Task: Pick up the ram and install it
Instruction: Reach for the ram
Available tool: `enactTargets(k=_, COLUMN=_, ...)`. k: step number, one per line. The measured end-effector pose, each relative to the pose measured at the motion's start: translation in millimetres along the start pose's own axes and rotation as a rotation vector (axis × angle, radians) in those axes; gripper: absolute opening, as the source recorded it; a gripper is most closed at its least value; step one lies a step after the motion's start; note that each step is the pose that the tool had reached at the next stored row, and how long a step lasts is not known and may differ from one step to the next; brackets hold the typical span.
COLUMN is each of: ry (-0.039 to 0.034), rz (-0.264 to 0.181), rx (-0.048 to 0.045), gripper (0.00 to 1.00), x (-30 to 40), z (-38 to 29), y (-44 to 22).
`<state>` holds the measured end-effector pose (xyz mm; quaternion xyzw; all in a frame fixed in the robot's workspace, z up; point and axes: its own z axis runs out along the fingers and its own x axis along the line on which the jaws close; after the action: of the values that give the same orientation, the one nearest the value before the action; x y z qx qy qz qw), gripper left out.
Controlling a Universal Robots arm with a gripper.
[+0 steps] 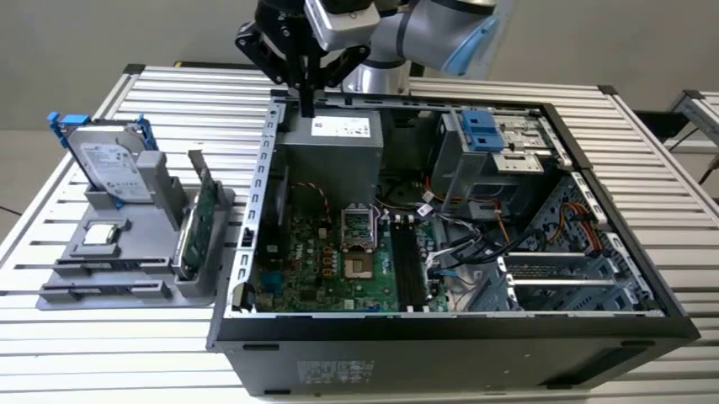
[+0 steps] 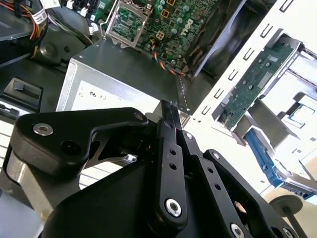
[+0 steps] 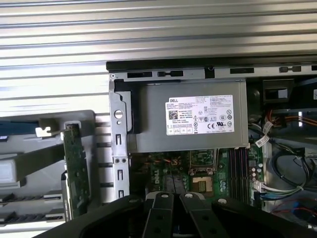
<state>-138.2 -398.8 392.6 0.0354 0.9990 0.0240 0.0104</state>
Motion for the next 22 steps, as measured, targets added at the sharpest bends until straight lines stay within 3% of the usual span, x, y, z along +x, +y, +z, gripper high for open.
enactTargets(k=22, ry=0.0001, rz=0.0, rx=0.0001, gripper=0.0, x=10.7, z=-0.3, y=-0.7)
